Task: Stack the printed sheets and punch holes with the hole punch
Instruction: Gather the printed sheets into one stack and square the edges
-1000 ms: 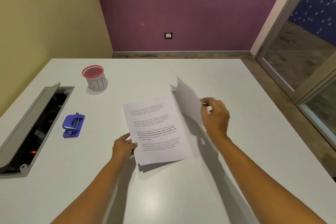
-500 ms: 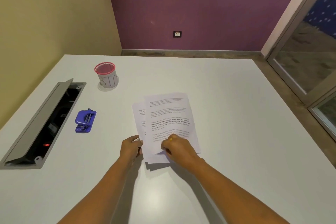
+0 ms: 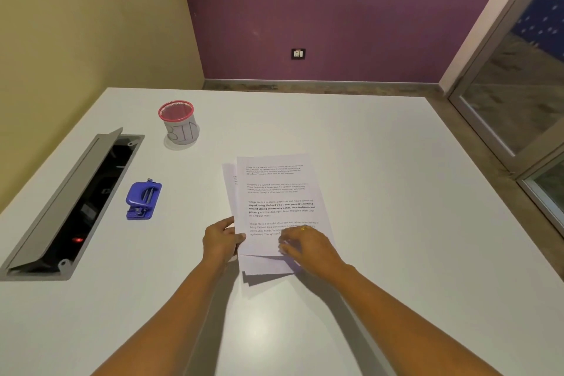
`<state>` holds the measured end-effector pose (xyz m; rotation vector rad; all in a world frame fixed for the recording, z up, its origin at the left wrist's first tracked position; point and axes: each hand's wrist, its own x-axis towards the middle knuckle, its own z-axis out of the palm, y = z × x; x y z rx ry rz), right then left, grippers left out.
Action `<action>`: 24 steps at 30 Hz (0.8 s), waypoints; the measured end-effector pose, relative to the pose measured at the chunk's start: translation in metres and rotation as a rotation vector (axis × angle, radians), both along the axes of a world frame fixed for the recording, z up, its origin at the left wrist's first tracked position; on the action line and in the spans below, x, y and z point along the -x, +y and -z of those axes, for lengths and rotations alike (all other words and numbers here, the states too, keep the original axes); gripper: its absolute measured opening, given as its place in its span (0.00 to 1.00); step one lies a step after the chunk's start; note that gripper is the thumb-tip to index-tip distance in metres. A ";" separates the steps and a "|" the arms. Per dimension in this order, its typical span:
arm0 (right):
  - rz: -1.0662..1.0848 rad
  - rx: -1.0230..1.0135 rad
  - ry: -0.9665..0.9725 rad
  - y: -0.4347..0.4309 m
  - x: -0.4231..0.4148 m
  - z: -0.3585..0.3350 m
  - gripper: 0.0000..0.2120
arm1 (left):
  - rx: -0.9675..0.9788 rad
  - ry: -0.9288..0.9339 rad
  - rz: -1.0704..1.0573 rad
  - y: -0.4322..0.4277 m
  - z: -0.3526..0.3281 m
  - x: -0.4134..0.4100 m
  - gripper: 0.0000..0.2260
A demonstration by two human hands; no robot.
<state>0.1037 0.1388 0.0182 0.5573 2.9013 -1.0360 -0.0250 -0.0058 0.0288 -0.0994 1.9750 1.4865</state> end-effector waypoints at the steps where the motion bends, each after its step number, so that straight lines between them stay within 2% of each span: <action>1: 0.082 0.057 -0.008 0.004 -0.001 0.001 0.12 | 0.010 0.027 0.012 -0.001 -0.002 0.000 0.24; 4: 0.344 0.236 -0.082 0.019 -0.002 0.000 0.15 | 0.033 0.113 0.056 0.000 -0.013 0.000 0.24; 8: 0.472 0.341 -0.189 0.039 -0.005 -0.006 0.20 | 0.026 0.216 0.181 0.007 -0.037 0.003 0.23; 11: 0.559 0.404 -0.139 0.052 -0.006 -0.016 0.21 | 0.012 0.280 0.265 0.013 -0.058 0.008 0.22; 14: 0.671 0.510 -0.076 0.066 -0.005 -0.023 0.16 | -0.035 0.319 0.326 0.014 -0.079 0.013 0.22; 18: 0.753 0.661 -0.051 0.077 -0.003 -0.029 0.24 | -0.154 0.344 0.391 0.010 -0.104 0.020 0.23; 20: 0.746 0.840 -0.004 0.075 -0.004 -0.030 0.24 | -0.231 0.314 0.401 0.005 -0.114 0.024 0.23; 24: 0.689 1.375 0.252 0.072 -0.005 -0.027 0.18 | -0.310 0.272 0.389 -0.005 -0.119 0.030 0.21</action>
